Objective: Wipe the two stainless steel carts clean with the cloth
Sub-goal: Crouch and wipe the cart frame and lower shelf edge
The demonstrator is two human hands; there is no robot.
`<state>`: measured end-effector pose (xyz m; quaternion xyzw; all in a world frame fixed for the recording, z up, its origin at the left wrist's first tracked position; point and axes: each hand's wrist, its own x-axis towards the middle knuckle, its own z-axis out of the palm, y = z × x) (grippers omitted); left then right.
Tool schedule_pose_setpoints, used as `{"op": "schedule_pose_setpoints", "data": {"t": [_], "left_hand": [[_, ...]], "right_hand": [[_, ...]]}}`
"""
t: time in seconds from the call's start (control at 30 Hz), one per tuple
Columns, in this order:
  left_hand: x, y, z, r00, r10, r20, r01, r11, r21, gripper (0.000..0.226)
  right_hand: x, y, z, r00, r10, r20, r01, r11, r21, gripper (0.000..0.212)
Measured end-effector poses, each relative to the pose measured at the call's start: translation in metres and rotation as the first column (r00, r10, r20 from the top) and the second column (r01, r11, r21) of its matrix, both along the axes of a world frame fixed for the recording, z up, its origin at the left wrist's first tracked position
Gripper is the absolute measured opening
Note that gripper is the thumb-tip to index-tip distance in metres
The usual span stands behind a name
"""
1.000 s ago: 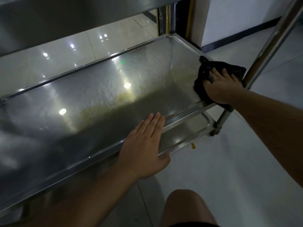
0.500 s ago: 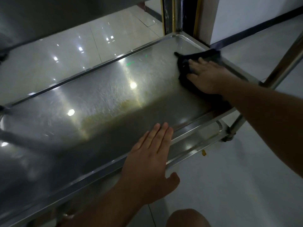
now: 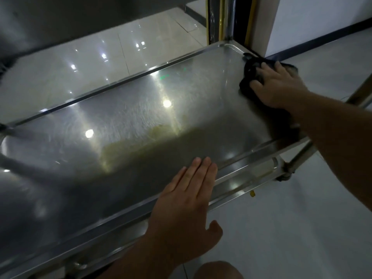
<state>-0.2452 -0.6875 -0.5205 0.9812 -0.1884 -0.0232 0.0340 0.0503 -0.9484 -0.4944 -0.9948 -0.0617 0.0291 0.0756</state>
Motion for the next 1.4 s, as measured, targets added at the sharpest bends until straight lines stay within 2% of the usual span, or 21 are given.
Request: {"op": "schedule_pose_setpoints", "data": {"t": [0.1, 0.2, 0.33, 0.47, 0.57, 0.67, 0.77, 0.83, 0.9, 0.97, 1.07, 1.23, 1.3, 1.4], "left_hand": [[0.001, -0.001, 0.000, 1.000, 0.003, 0.014, -0.003, 1.000, -0.013, 0.114], [0.000, -0.001, -0.002, 1.000, 0.000, 0.027, 0.001, 1.000, -0.021, 0.113], [-0.001, -0.001, -0.003, 1.000, -0.003, 0.031, 0.003, 1.000, -0.007, 0.113], [-0.002, 0.002, -0.005, 0.999, -0.027, 0.046, 0.027, 1.000, 0.003, 0.113], [-0.003, 0.002, -0.005, 0.997, -0.028, 0.066, 0.028, 1.000, 0.004, 0.112], [-0.002, 0.002, -0.005, 0.998, -0.032, 0.060, 0.032, 0.999, -0.010, 0.110], [-0.002, 0.003, -0.005, 0.999, -0.036, 0.035, 0.037, 0.999, -0.032, 0.109], [0.000, 0.003, -0.007, 0.999, -0.033, 0.026, 0.034, 0.998, -0.046, 0.109], [0.001, 0.002, -0.009, 0.999, -0.023, 0.037, 0.024, 0.999, -0.047, 0.110], [0.001, 0.002, -0.009, 0.999, -0.023, 0.031, 0.025, 0.999, -0.045, 0.111], [0.001, 0.003, -0.008, 0.999, -0.025, 0.031, 0.025, 1.000, -0.016, 0.111], [0.002, 0.002, 0.005, 0.999, -0.039, 0.003, 0.039, 0.999, -0.001, 0.113], [0.005, 0.004, 0.015, 0.996, -0.063, -0.059, 0.060, 0.997, -0.047, 0.111], [0.001, 0.027, 0.028, 0.993, -0.073, -0.097, 0.053, 0.980, -0.193, 0.097]], "right_hand": [[0.019, 0.029, 0.006, 0.998, 0.004, -0.057, -0.003, 1.000, 0.017, 0.073], [0.011, 0.070, 0.010, 0.982, 0.160, -0.096, -0.157, 0.987, 0.042, 0.068], [-0.032, 0.119, 0.006, 0.926, 0.373, -0.058, -0.371, 0.928, 0.043, 0.062], [-0.079, 0.113, 0.004, 0.840, 0.541, -0.037, -0.538, 0.840, 0.075, 0.060], [-0.107, 0.083, 0.002, 0.800, 0.597, -0.065, -0.595, 0.802, 0.047, 0.068], [-0.101, 0.039, 0.003, 0.852, 0.513, -0.107, -0.514, 0.857, 0.020, 0.068], [-0.069, -0.002, 0.001, 0.969, 0.228, -0.099, -0.234, 0.971, -0.053, 0.061], [-0.050, -0.014, -0.003, 0.995, 0.051, -0.082, -0.058, 0.995, -0.083, 0.063], [-0.041, -0.006, -0.004, 0.997, -0.031, -0.077, 0.026, 0.997, -0.066, 0.069], [-0.046, 0.016, 0.001, 0.993, -0.019, -0.112, 0.018, 1.000, -0.008, 0.071], [-0.065, 0.065, 0.003, 0.989, 0.096, -0.114, -0.091, 0.995, 0.045, 0.069], [-0.107, 0.144, 0.010, 0.894, 0.419, -0.156, -0.420, 0.907, 0.033, 0.059], [-0.120, 0.143, 0.009, 0.886, 0.440, -0.147, -0.440, 0.898, 0.035, 0.059], [-0.116, 0.111, 0.003, 0.917, 0.374, -0.136, -0.385, 0.921, -0.065, 0.062]]}}
